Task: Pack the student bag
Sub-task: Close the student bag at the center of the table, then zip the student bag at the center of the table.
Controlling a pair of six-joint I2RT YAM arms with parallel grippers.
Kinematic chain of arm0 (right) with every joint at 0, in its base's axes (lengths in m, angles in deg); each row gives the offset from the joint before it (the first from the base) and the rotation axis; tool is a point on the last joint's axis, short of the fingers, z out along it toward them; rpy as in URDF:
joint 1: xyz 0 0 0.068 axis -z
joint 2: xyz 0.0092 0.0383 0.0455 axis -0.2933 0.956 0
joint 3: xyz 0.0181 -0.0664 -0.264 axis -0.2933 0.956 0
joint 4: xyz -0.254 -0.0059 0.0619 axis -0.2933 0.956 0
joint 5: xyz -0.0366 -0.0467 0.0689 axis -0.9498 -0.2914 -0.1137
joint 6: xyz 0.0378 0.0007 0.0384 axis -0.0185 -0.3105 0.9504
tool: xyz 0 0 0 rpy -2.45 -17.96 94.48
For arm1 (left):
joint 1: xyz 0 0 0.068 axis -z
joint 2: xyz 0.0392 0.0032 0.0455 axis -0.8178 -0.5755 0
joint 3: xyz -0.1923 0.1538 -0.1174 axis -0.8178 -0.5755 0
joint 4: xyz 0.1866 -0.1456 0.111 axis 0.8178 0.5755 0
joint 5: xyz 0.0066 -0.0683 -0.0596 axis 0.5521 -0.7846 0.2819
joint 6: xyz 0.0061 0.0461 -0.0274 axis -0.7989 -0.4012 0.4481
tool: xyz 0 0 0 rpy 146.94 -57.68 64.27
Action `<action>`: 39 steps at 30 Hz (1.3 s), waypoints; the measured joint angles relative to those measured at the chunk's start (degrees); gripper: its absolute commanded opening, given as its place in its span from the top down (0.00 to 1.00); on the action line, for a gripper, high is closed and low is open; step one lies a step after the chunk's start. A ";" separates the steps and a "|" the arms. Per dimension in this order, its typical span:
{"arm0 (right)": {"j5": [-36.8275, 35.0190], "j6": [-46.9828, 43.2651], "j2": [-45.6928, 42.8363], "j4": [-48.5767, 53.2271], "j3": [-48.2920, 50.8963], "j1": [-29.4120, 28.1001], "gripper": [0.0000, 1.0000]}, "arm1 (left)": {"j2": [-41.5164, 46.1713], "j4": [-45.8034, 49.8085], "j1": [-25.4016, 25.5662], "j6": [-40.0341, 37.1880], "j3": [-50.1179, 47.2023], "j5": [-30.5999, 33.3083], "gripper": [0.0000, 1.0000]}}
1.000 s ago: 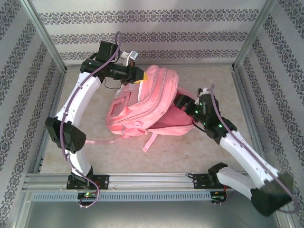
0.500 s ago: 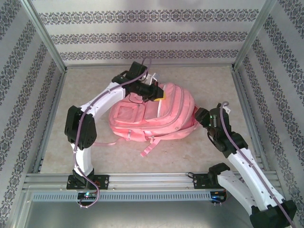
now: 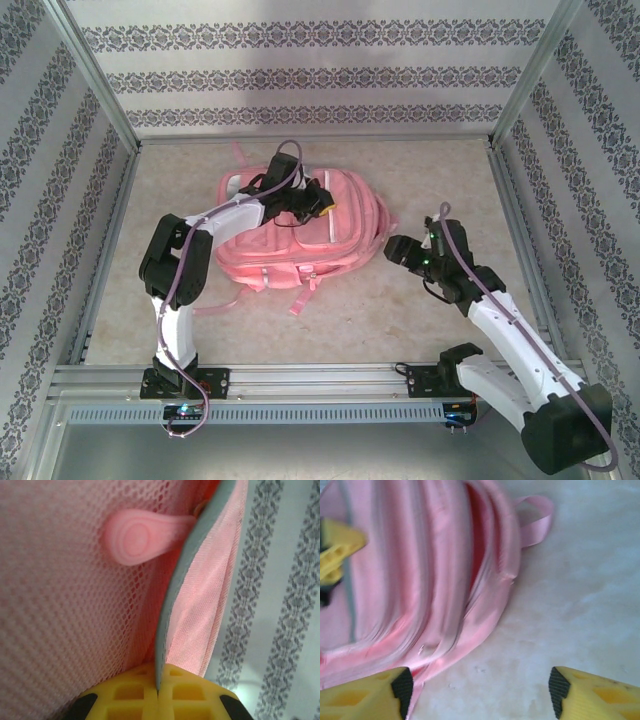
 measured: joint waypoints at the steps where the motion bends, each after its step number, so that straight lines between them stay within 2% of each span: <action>1: -0.02 -1.64 0.46 -0.76 -0.11 -2.36 0.30 | 0.00 -0.33 -0.50 0.66 -0.07 0.48 1.00; 4: -1.07 -6.64 3.23 -3.96 -0.22 -10.49 0.29 | -0.02 -1.05 -1.57 2.12 0.44 1.07 1.00; 7: -3.39 -12.26 5.88 -11.43 2.47 -19.28 0.28 | -0.04 -1.51 -1.95 3.30 0.79 1.66 1.00; 10: -4.22 -16.22 9.94 -17.03 5.18 -25.20 0.36 | -0.28 -1.70 -1.92 3.93 1.27 1.73 1.00; 14: -6.60 -16.81 18.51 -19.34 3.78 -28.04 0.46 | -0.76 -1.86 -1.92 4.52 1.40 1.73 1.00; 20: -13.27 -11.41 32.04 -13.40 -8.57 -31.43 0.43 | -1.73 -1.86 -1.95 5.05 2.14 1.64 1.00; 26: -16.26 -6.21 37.59 -8.35 -15.39 -33.64 0.44 | -2.82 -2.29 -2.16 5.90 2.56 0.76 1.00; 30: -16.90 -4.11 40.76 -5.64 -17.51 -34.82 0.48 | -3.08 -2.78 -2.21 6.27 2.56 0.39 1.00; 39: -17.05 -1.38 47.10 -3.28 -20.76 -36.28 0.49 | -3.45 -3.78 -2.45 6.86 2.54 -0.15 1.00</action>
